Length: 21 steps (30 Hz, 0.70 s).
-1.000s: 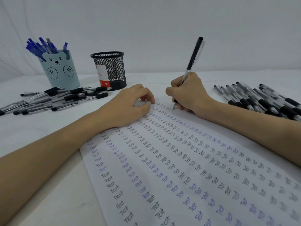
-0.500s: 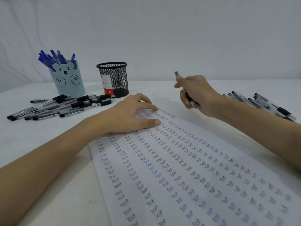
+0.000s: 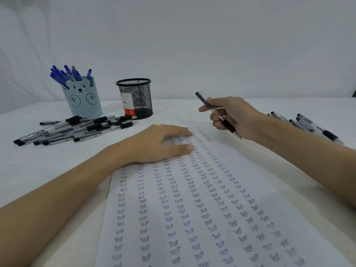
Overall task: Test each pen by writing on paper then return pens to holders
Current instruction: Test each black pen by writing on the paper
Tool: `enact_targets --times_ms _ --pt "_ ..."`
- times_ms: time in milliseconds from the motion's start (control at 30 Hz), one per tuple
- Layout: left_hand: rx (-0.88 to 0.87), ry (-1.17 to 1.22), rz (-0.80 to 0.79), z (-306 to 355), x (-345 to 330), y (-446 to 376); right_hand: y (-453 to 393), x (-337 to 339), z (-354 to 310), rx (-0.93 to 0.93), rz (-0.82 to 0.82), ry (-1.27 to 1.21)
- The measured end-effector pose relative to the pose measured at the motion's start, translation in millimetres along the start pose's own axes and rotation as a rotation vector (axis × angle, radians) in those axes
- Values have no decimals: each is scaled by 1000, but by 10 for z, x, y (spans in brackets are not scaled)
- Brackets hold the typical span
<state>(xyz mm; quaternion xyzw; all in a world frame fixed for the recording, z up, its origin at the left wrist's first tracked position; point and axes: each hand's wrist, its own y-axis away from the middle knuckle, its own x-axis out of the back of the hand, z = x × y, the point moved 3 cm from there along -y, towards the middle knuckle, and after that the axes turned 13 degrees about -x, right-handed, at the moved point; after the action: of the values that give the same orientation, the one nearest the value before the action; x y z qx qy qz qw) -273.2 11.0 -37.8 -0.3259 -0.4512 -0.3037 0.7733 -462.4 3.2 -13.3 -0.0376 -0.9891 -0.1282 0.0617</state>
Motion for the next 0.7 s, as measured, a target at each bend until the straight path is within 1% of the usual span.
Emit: enact_targets --times_ms 100,200,267,367,467,533,633,700 --pt "7 0 -24 -4 -18 -10 -36 14 27 -24 22 21" --pt "12 10 -15 -27 -33 -17 -35 77 -55 13 91 81" --pt "6 -2 -2 -30 -55 -26 9 207 -180 76 185 184" --pt "-12 -27 61 -37 -61 -26 114 502 -325 186 354 391" --pt "-25 -77 104 -40 -48 -23 190 753 -221 120 408 542" --pt "-36 -85 114 -38 -38 -17 247 868 -125 87 474 630" --pt "-31 -29 88 -19 -31 9 342 950 -52 114 596 751" --pt "-18 -15 60 -29 -36 25 362 934 -19 142 636 842"
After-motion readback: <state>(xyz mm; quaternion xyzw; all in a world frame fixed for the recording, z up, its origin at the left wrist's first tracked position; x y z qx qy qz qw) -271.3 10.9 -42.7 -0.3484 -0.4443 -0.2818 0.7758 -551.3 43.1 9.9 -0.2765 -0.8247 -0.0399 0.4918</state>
